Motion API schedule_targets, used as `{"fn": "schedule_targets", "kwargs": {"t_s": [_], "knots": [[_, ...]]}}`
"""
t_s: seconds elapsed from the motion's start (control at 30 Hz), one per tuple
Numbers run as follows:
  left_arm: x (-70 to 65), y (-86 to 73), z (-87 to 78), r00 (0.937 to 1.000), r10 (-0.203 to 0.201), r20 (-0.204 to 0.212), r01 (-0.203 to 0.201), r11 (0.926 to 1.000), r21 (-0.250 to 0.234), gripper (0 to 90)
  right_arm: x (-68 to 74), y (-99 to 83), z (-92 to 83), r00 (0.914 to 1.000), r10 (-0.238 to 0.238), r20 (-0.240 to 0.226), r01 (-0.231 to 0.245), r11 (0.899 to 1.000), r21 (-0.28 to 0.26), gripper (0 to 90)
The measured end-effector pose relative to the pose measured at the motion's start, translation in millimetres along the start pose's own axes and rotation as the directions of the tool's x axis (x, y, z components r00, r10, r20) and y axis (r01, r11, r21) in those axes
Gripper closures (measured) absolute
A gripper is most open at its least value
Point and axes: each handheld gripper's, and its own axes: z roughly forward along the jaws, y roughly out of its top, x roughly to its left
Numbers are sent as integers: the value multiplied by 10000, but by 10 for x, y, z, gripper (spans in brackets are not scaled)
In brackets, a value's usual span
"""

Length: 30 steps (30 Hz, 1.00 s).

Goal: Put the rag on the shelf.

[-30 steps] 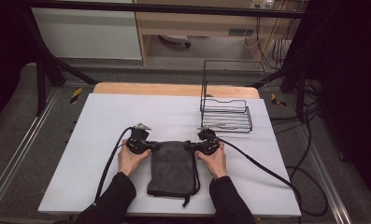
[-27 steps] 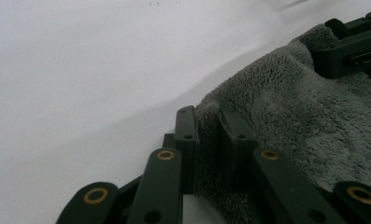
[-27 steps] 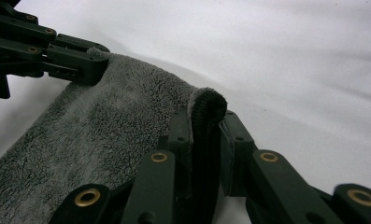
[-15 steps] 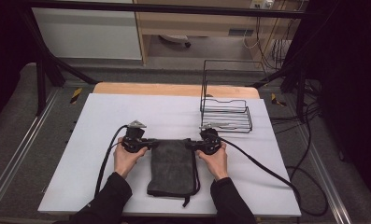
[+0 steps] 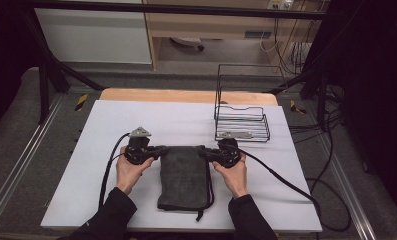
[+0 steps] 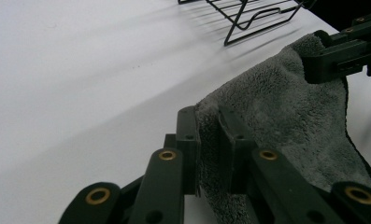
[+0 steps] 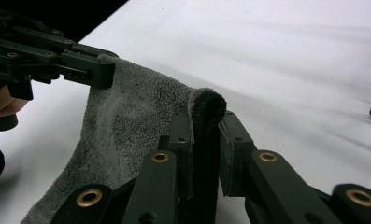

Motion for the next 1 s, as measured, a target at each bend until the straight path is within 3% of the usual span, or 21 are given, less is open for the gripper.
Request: {"fn": "schedule_targets", "kwargs": {"t_s": [0.43,0.83,1.0], "knots": [[-155,97,-243,9992,398,102,-388,9955,-863,801,160,69,-205,9984,-560,23,559,9946,-874,786],[-327,229,-443,9952,977,55,-954,9813,-1672,801,272,159,-439,9949,-996,182,1012,9773,-1859,787],[-370,267,-482,9944,1050,97,-1012,9759,-1935,800,301,182,-518,9937,-1103,216,1124,9698,-2163,787]]}}
